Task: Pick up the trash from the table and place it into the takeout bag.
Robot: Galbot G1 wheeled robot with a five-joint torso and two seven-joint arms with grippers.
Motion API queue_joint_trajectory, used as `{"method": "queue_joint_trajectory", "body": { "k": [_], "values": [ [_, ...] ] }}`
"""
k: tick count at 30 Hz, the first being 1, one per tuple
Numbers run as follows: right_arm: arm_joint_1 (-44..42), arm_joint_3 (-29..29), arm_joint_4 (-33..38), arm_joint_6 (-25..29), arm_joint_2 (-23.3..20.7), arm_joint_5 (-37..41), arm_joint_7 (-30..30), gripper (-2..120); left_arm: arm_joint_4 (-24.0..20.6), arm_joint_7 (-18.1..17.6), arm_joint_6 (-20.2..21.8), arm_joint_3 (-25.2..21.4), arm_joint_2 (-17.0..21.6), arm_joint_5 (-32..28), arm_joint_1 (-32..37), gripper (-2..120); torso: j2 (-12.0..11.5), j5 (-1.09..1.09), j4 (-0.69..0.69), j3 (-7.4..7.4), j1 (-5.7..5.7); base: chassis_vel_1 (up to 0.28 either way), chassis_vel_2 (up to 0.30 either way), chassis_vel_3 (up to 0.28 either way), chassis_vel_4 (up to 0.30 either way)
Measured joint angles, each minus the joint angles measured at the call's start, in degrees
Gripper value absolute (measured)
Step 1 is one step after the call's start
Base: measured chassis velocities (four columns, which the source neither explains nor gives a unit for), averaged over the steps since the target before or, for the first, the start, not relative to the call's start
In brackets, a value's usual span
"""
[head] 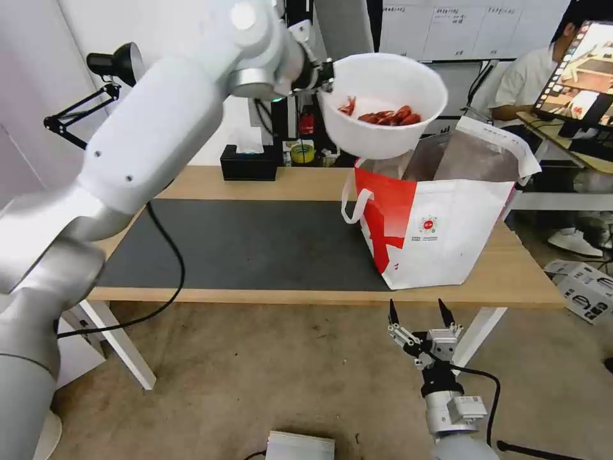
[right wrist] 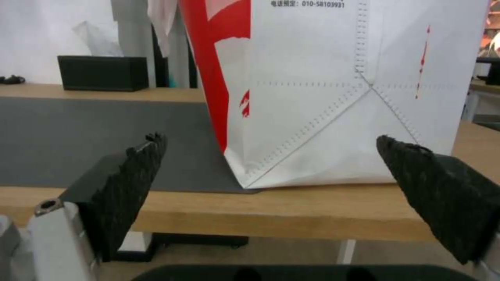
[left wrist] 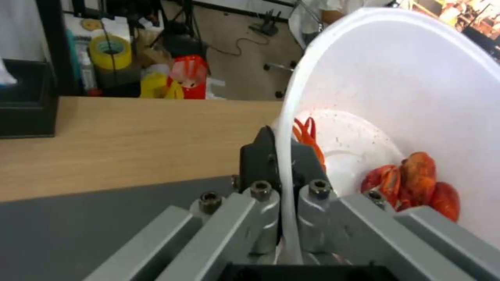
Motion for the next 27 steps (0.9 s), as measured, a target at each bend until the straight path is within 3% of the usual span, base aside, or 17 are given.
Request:
{"method": "queue_joint_trajectory", "body": {
  "k": [6,13,27],
  "values": [
    [-0.2,0.4,0.8,0.1,0.3,0.1,0.1,99,7.6,1.6,-0.3,0.5,-8.8,5.5,-0.1,0,0.0,-0.01,0.0,0.0,0.0,0.0,0.0,0.0,0.0],
    [-0.1,0.5,1.1,0.1,0.7,0.1,0.2,99,10.3,2.5,-0.5,0.8,-12.9,8.6,0.2,0,0.0,0.0,0.0,-0.01,0.0,0.0,0.0,0.0,0.0],
    [-0.1,1.0,1.2,0.2,0.9,0.3,0.3,99,8.7,2.7,-1.4,3.7,-14.5,9.8,3.2,0,0.0,-0.01,0.01,-0.01,0.0,0.0,0.0,0.0,0.0]
  ]
}}
